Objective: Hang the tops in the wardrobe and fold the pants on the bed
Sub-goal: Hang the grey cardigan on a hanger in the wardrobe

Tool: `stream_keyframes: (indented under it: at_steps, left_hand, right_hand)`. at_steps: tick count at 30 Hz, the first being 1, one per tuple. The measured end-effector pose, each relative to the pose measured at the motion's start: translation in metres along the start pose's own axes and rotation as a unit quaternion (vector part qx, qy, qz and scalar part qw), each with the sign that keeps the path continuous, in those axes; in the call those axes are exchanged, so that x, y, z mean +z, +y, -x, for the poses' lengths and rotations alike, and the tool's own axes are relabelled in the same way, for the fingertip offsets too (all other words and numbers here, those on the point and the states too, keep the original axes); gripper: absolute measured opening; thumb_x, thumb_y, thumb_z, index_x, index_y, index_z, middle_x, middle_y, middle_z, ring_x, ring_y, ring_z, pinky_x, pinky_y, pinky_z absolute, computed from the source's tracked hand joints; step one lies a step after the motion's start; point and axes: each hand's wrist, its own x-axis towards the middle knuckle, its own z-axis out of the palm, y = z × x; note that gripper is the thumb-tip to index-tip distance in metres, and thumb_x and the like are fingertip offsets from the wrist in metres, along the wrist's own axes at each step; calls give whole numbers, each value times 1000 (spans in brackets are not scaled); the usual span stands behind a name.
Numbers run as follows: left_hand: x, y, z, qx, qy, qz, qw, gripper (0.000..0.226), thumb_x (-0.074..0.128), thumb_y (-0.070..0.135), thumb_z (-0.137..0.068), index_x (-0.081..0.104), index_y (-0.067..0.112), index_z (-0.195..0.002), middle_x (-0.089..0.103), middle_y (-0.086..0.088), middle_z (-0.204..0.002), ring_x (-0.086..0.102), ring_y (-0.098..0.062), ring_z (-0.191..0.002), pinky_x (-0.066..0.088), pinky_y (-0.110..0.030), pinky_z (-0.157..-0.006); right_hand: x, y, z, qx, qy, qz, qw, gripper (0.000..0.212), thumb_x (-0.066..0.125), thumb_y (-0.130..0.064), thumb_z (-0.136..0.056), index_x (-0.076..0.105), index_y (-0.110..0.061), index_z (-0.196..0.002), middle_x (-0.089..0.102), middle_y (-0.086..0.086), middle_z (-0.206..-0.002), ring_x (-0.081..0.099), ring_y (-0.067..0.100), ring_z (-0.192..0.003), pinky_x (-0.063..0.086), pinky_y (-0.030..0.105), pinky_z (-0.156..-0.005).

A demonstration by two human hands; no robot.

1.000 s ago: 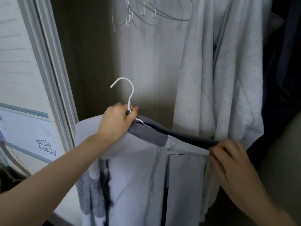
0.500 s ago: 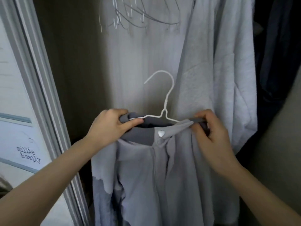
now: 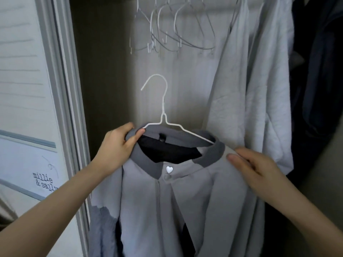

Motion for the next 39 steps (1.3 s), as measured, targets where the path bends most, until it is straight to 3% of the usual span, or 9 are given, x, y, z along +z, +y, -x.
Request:
stream_keyframes:
  at_steps: [5, 8, 12, 14, 19, 23, 28, 37, 39]
  left_hand:
    - [-3, -1, -20, -21, -26, 35, 999, 50, 46, 55, -88, 46, 10, -66, 46, 0, -59, 43, -5, -54, 32, -17, -52]
    - [-6, -4, -36, -7, -13, -7, 1000, 49, 41, 58, -89, 49, 13, -71, 51, 0, -64, 48, -7, -60, 36, -21, -56]
    - [-3, -11, -60, -24, -30, -159, 987, 53, 30, 57, -97, 62, 15, -106, 59, -6, -94, 57, -26, -92, 48, -43, -80]
    - [1, -11, -75, -47, -56, -192, 979, 51, 29, 54, -100, 62, 18, -114, 59, -7, -103, 58, -30, -101, 49, -47, -86]
    - [8, 6, -112, -117, -67, -86, 987, 47, 44, 51, -98, 53, 12, -72, 58, -8, -80, 59, -35, -89, 38, -34, -68]
    - [15, 38, -131, -101, -74, 94, 988, 35, 46, 38, -101, 66, 12, -114, 67, -7, -116, 59, -24, -109, 43, -30, -89]
    - [24, 82, -131, -77, -159, 285, 942, 50, 43, 35, -103, 36, 20, -150, 45, -2, -149, 45, -16, -134, 34, -38, -115]
    - [31, 132, -147, -27, -218, 319, 922, 48, 34, 46, -104, 33, 33, -150, 46, 7, -148, 50, -12, -127, 45, -37, -106]
    - [29, 135, -149, -39, -233, 345, 909, 48, 31, 55, -101, 38, 40, -146, 51, 11, -143, 51, -12, -128, 43, -38, -107]
  right_hand:
    - [-18, -19, -13, 22, -59, 27, 998, 39, 52, -28, -93, 53, 6, -74, 49, 19, -62, 44, 14, -60, 39, 39, -57]
    - [-11, -36, -19, 50, -78, 19, 996, 35, 50, -22, -96, 54, 6, -77, 50, 13, -63, 46, 16, -63, 38, 33, -59]
    - [10, -68, -30, 180, -99, -254, 945, 26, 53, -18, -97, 71, -14, -78, 72, 7, -78, 65, 11, -74, 52, 20, -64]
    - [12, -86, -42, 217, -87, -335, 913, 20, 53, -20, -96, 69, -8, -93, 73, 8, -89, 68, 15, -79, 55, 23, -68]
    - [6, -133, -77, 300, -2, -462, 834, 24, 54, -19, -96, 66, -1, -108, 72, 14, -103, 69, 21, -86, 57, 27, -68]
    - [-18, -155, -90, 253, 72, -467, 844, 20, 54, -17, -96, 67, -2, -98, 74, 10, -92, 71, 15, -69, 58, 23, -55]
    - [-52, -181, -99, 210, 149, -410, 875, 22, 53, -15, -96, 64, -1, -110, 74, 12, -92, 70, 18, -71, 59, 26, -56]
    - [-67, -198, -125, 184, 200, -329, 905, 19, 52, -15, -96, 58, -4, -110, 68, 11, -86, 66, 20, -70, 57, 26, -54]
    - [-69, -201, -137, 165, 216, -332, 903, 22, 48, -13, -98, 57, -3, -115, 66, 14, -101, 60, 18, -68, 56, 30, -67]
